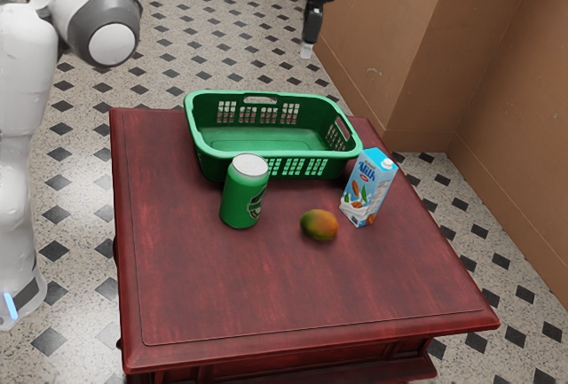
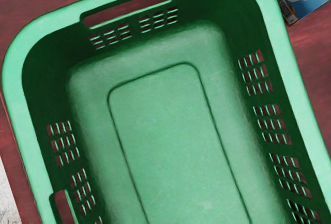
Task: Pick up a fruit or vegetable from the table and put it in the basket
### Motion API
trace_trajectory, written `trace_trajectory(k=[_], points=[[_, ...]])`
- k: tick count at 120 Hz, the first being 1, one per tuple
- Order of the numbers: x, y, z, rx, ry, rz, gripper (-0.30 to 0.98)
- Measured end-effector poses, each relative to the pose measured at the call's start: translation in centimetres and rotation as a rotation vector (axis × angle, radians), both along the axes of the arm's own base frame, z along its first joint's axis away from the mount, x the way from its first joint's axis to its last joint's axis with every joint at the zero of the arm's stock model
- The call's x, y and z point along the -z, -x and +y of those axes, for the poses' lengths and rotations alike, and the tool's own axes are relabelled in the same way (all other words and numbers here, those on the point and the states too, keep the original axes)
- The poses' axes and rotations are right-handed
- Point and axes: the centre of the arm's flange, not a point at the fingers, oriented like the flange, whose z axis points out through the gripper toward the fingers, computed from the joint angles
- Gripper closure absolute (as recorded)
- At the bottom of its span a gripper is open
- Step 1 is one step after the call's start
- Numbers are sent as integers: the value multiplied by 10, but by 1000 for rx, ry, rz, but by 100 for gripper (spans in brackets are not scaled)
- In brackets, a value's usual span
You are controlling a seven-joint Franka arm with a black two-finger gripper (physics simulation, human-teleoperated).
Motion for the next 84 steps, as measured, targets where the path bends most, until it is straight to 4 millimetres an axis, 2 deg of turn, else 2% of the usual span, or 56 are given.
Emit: trace_trajectory(k=[6, 12, 33, 43, 54, 71, 84], points=[[17, -10, -1, -14, 10, 26, 0], [24, -15, -3, -26, 9, 33, 0], [18, -16, -10, -42, -40, 33, 0], [5, -20, -55, 27, -90, 37, 0], [1, -21, -76, 121, -73, 32, 0], [3, -15, -65, 212, -28, 48, 0], [13, -17, -70, 313, 4, 71, 0]])
